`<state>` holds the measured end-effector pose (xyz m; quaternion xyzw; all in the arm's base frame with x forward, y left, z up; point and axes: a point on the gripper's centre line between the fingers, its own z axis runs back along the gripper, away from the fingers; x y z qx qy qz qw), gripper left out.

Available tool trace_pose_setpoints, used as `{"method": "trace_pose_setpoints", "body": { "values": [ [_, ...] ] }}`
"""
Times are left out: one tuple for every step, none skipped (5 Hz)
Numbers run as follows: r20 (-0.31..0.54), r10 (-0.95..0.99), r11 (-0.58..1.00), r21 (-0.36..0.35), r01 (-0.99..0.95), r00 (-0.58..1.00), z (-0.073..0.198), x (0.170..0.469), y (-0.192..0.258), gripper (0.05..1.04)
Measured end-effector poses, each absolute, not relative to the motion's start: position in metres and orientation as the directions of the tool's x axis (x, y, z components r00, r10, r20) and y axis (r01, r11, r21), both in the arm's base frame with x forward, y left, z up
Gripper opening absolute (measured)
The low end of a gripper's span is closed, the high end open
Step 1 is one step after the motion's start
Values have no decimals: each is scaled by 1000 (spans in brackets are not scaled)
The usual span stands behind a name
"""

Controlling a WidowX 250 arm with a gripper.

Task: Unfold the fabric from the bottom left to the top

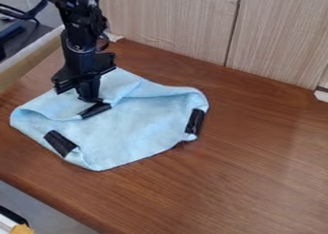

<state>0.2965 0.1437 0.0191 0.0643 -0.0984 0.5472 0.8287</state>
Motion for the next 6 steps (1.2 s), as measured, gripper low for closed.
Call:
{"method": "trace_pose_setpoints", "body": {
  "values": [
    [234, 893, 403, -31, -915, 385, 34, 300, 141, 60],
    [238, 879, 439, -60, -897, 414, 42, 313, 132, 59],
    [228, 869, 470, -104, -876, 439, 56, 333, 116, 59],
    [250, 842, 520, -142, -843, 477, 79, 360, 96, 59],
    [219, 856, 502, -144, -853, 467, 75, 377, 92, 59],
    [198, 865, 490, -131, -862, 462, 62, 403, 92, 59]
  ]
}}
